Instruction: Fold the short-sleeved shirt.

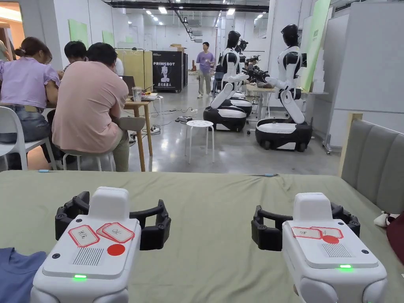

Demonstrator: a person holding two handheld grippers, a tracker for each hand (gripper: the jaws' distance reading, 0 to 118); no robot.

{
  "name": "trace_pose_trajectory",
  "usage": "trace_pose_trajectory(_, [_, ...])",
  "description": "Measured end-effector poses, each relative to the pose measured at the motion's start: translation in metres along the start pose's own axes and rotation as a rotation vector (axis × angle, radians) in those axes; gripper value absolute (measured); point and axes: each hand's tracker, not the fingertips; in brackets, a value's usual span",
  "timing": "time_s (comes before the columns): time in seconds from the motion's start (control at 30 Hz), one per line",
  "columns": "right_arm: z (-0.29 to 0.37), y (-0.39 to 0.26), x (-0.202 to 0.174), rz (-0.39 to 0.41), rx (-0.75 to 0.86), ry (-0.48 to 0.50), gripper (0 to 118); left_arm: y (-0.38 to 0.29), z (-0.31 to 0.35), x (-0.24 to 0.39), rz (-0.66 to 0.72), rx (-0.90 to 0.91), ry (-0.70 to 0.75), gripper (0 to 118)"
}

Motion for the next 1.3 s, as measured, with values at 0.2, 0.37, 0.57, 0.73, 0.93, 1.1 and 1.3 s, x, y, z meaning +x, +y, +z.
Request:
trace_pose_trajectory(0.2, [0.004,0.003,0.004,-0.014,-0.002,0.004,80,0.001,0.002,-0.003,0.022,0.003,-0.042,78])
trace_pose_trajectory(0.37, [0.005,-0.004,0.005,-0.036,-0.015,0.016,0,-0.002,-0.001,0.008,-0.035,-0.015,0.001,0])
trace_pose_trajectory(0.57, [0.005,-0.008,0.009,-0.035,-0.037,0.001,0,-0.003,0.001,0.001,-0.001,-0.023,-0.031,0])
trace_pose_trajectory(0.73, [-0.005,-0.008,-0.044,-0.031,-0.07,0.136,0,-0.006,0.022,-0.043,-0.024,-0.031,0.07,0])
trace_pose_trajectory(0.93, [-0.014,0.012,-0.187,0.033,-0.037,0.481,0,-0.015,0.078,-0.152,-0.019,-0.077,0.362,0])
trace_pose_trajectory(1.1, [-0.005,0.015,-0.281,0.092,-0.01,0.694,0,-0.029,0.131,-0.227,0.018,-0.124,0.572,0])
trace_pose_trajectory(1.3, [-0.029,0.002,-0.313,0.077,-0.067,0.75,0,-0.06,0.13,-0.255,0.058,-0.226,0.546,0])
